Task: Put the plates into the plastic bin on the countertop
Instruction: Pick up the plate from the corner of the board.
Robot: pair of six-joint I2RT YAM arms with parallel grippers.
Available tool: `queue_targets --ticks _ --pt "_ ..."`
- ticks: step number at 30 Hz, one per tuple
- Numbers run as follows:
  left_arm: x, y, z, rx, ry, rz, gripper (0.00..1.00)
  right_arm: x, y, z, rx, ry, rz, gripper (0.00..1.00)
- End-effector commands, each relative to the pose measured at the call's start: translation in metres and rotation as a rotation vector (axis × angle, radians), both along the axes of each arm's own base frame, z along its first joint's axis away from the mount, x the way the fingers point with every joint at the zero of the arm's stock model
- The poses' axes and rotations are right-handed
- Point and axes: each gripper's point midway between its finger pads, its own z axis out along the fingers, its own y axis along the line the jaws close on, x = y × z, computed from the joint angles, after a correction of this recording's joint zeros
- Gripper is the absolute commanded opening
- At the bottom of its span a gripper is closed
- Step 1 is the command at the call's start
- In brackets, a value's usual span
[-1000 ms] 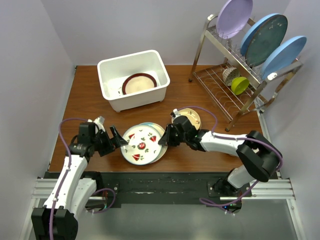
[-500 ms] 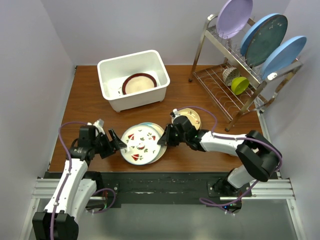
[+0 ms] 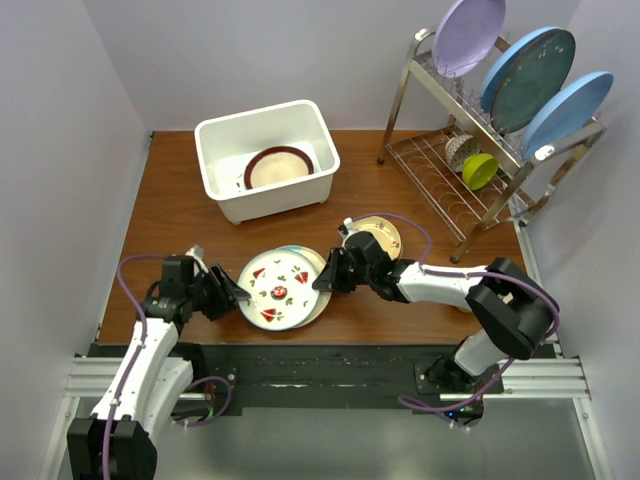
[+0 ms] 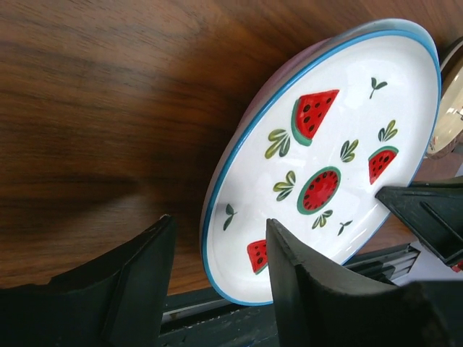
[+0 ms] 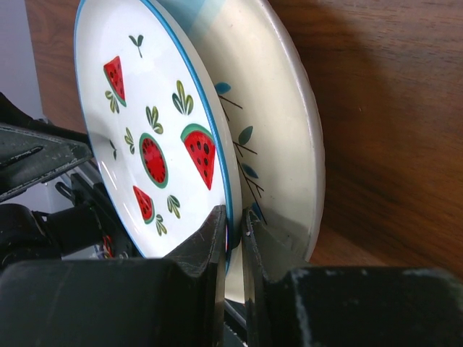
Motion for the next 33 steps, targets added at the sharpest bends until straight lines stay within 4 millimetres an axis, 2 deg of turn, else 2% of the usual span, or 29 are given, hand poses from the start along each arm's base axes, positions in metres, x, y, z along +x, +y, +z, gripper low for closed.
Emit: queue_targets --ticks 1,13,19,33 --pt "0.01 -0.002 0.0 -0.03 -0.015 0.042 0.57 -0.007 0.002 -0.006 0.001 0.009 0.034 0.0" --pt "0.023 -0.015 0.002 -0.073 -0.052 0.01 0.55 -0.01 0.003 -0.009 0.002 0.019 0.042 0.0" --pt "0.025 -0.021 0.003 -0.083 -0.068 -0.019 0.49 -0.011 0.003 -0.011 0.0 0.024 0.047 0.0" --pt "0.038 -0.024 0.06 -0.072 -0.239 -0.061 0.48 -0.011 0.002 -0.013 -0.005 0.026 0.048 0.0"
